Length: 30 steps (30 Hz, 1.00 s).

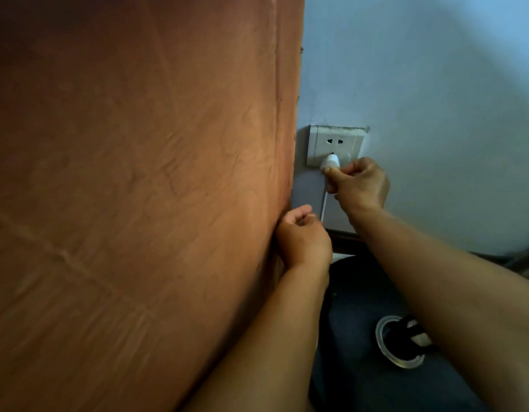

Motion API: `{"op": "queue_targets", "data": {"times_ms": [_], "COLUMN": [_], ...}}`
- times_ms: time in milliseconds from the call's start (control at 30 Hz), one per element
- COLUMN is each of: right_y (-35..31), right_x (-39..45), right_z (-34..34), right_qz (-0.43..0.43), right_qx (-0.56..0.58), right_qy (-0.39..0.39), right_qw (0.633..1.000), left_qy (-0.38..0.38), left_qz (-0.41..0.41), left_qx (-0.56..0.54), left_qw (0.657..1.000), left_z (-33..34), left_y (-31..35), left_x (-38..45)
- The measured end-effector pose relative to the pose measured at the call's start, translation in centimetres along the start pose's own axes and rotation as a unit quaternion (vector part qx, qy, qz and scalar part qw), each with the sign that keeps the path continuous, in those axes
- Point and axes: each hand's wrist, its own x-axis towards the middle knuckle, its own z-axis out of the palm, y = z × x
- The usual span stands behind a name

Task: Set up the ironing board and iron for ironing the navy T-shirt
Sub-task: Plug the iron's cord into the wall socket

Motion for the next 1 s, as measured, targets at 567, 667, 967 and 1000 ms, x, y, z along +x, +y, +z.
{"op": "queue_targets", "data": {"times_ms": [567,667,967,1000], "right_y": [-0.4,-0.9,0.8,0.5], "right_x": [0.5,1.2,1.6,1.5], "right_z": [0.6,0.3,0.7,0.6], "right_qz": [0.053,0.028,0.021,0.019], "right_qx": [-0.005,-0.032,-0.087,-0.108], "right_qy": [0.006,-0.019,-0.027,-0.036], "right_qw": [0.999,0.999,0.996,0.993], "left_qy": [-0.007,-0.001,-0.003,-0.003], "left_qz": [-0.002,-0.001,0.003,0.002], "left_qx": [0.01,0.016,-0.013,-0.017], "left_qw": [1.0,1.0,1.0,1.0], "left_z": [-0.3,-0.4,-0.1,0.0], "left_y": [-0.4,-0.7,-0.7,-0.6], "left_x": [-0.1,0.3,0.2,0.1]}}
